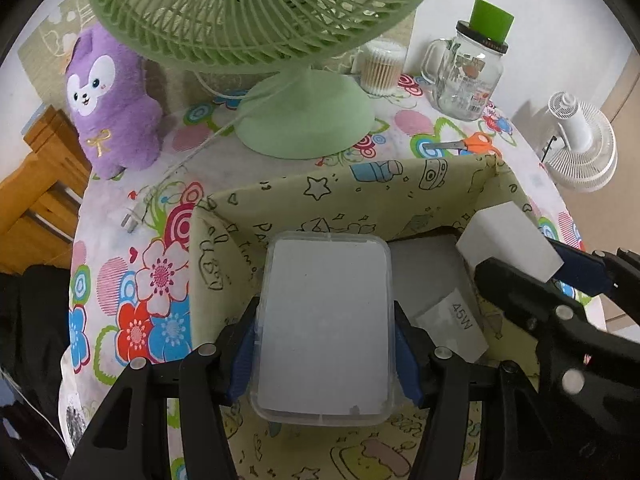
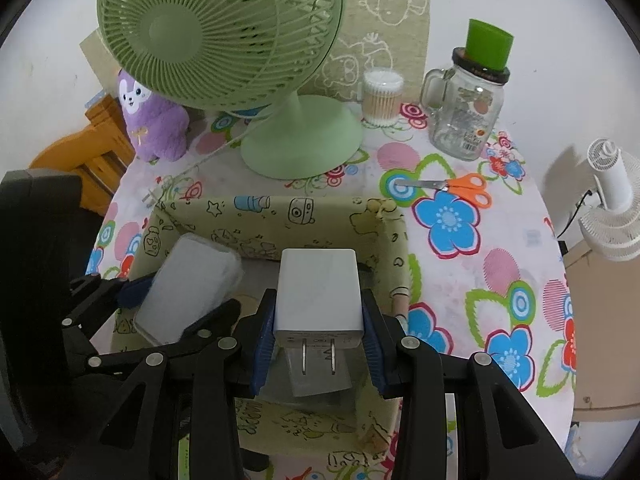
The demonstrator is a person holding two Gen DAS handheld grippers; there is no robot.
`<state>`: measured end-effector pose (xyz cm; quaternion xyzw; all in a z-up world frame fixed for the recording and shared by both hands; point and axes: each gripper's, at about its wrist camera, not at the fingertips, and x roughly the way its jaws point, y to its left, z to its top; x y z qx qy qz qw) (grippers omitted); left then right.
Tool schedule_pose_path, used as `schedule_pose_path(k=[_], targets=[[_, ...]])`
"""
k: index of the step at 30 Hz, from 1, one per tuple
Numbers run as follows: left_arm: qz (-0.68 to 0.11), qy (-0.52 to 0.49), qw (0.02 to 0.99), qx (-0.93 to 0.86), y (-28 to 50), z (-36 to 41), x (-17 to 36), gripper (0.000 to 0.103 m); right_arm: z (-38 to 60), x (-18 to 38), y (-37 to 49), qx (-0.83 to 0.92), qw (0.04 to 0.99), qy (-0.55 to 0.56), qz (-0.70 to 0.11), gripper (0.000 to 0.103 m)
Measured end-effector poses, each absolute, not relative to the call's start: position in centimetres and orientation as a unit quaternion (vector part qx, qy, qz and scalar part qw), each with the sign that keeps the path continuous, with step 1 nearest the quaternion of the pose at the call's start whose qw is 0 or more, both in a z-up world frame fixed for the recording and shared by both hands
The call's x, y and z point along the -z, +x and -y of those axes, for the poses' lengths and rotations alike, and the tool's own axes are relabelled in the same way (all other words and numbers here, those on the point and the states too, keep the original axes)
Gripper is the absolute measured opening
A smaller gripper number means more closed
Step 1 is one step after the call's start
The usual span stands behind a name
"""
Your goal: Organize rigid objects
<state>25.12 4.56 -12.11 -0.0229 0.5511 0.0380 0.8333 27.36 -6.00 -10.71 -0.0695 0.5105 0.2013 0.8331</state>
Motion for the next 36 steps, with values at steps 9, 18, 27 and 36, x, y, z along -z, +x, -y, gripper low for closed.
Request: schedule_pose_path(k=[9,18,27,36], targets=[[-0.549,-0.019,0.835,-0.026,25.1,-4.3,11.8,0.079,5.9,11.5,28.3,-0.201,0.824,-0.059,-0.527,0.042],[-0.551,-0.009,0.834,-0.029,23.8,-4.0,10.3,0.091,5.4,12.7,28.9,-0.198,0.816,-0.054,-0.540,0.042],[-0.563,-0.031,0.825,-0.025,23.7,-4.2,10.8,0.091,4.0,13.8,29.3,-0.199,0.812,-0.075,-0.543,0.043],[-0.564,-0.046,0.824,-0.019,23.4,-4.5,10.3,0.091,4.7,12.3,28.6,-0.216,0.816,-0.059,-0.533,0.074]])
